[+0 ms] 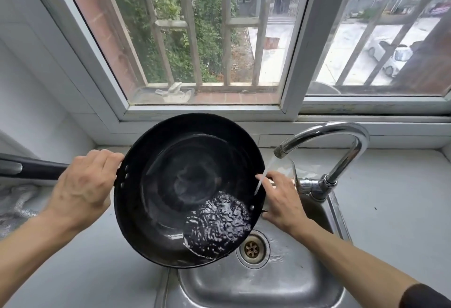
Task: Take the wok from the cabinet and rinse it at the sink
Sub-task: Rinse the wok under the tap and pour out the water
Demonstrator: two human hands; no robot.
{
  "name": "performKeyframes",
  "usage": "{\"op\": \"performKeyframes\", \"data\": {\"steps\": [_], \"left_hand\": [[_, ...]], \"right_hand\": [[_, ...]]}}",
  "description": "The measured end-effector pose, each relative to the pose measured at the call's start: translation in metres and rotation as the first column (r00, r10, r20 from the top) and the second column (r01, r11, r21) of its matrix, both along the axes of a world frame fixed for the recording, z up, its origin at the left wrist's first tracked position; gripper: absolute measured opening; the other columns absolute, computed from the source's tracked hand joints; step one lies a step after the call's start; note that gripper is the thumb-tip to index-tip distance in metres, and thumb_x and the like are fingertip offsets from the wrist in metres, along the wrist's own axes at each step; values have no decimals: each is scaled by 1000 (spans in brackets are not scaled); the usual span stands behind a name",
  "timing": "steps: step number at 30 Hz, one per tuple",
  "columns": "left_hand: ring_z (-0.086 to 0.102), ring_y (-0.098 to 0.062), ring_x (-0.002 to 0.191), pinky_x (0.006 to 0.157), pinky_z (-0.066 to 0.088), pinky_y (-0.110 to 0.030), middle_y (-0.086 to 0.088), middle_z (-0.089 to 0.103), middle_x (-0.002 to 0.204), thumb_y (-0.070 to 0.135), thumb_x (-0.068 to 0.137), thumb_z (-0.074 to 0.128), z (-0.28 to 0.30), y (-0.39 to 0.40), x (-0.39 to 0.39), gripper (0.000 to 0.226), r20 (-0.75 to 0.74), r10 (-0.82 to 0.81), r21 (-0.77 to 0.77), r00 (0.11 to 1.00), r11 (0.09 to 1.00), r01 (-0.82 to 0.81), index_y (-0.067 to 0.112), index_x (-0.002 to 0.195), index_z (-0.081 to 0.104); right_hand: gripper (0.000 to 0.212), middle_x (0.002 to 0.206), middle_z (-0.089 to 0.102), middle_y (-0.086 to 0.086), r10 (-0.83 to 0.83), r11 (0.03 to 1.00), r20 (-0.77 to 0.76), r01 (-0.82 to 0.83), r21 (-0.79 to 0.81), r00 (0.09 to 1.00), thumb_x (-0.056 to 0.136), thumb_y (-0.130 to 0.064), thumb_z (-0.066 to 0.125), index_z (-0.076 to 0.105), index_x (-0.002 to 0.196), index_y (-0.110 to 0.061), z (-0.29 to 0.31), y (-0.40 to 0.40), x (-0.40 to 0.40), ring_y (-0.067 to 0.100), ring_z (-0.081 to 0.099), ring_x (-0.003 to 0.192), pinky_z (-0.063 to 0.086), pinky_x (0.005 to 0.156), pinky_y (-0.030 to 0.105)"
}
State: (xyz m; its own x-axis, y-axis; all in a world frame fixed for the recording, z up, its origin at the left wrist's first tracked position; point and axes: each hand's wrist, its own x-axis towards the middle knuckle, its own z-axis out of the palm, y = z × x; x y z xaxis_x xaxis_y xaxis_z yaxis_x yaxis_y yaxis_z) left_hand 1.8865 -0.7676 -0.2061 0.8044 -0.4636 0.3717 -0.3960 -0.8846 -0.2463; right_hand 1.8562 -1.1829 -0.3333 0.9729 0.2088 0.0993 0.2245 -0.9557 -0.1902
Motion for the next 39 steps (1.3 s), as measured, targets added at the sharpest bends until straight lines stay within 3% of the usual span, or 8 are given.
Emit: {"op": "performKeyframes", "data": {"steps": [7,21,25,30,39], "left_hand": [[48,-37,72,58,39,-48,-11,50,83,-5,61,37,7,9,-9,45,-11,50,63,999,997,-50,4,101,55],[52,-36,75,60,40,-44,-8,52,84,-3,60,39,-18,-6,-26,48,-52,3,-48,999,999,-6,8,104,54],[52,-35,75,62,42,-43,-6,52,84,-5,62,42,-31,-16,-36,46,-108,-15,-94,994,996,5,10,103,56],[54,-34,80,67,46,-45,-4,54,88,-14,56,59,-49,-31,-43,55,-216,0,-119,976,993,-26,14,103,55],[53,-31,71,58,48,-42,-2,53,87,-12,51,64,-76,-56,-53,65,-310,-43,-151,950,989,-5,14,110,53]], "right_hand": [[101,118,44,6,14,999,-8,-13,31,1000,51,-45,88,43,137,-20,-4,11,6,23,46,107,42,95,34],[102,125,45,7,45,997,-46,-48,-55,998,45,-41,88,45,135,-19,19,-24,-26,24,47,111,45,98,37],[105,126,46,5,54,993,-83,-62,-96,995,43,-43,87,45,137,-19,24,-41,-45,23,48,111,44,98,34],[108,125,48,5,50,986,-145,-72,-152,988,39,-48,84,46,137,-21,28,-61,-66,23,51,109,45,95,33],[100,125,48,-1,46,980,-260,-94,-176,965,47,-54,79,46,138,-26,42,-92,-86,20,51,108,44,94,26]]}}
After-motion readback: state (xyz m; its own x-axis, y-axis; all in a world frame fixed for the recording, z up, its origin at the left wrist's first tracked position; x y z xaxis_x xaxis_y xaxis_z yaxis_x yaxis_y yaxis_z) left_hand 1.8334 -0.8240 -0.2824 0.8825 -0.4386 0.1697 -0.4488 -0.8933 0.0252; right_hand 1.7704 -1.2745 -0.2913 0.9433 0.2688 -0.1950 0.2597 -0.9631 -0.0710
